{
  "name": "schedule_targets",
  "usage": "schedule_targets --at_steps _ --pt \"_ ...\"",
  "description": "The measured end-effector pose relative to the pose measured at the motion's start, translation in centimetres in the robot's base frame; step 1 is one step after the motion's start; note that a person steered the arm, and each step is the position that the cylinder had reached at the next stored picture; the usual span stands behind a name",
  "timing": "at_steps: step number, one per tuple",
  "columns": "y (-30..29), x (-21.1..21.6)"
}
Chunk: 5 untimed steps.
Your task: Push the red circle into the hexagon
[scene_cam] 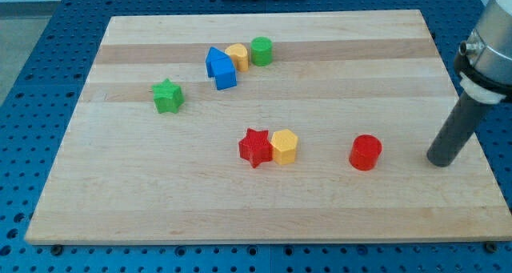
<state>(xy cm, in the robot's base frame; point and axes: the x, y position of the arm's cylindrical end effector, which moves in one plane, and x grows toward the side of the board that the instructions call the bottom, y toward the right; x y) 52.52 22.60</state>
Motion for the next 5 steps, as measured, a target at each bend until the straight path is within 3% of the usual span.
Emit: schedule_targets --at_steps 2,5 --pt "-9.5 -2.0" --pt "-13.8 -2.2"
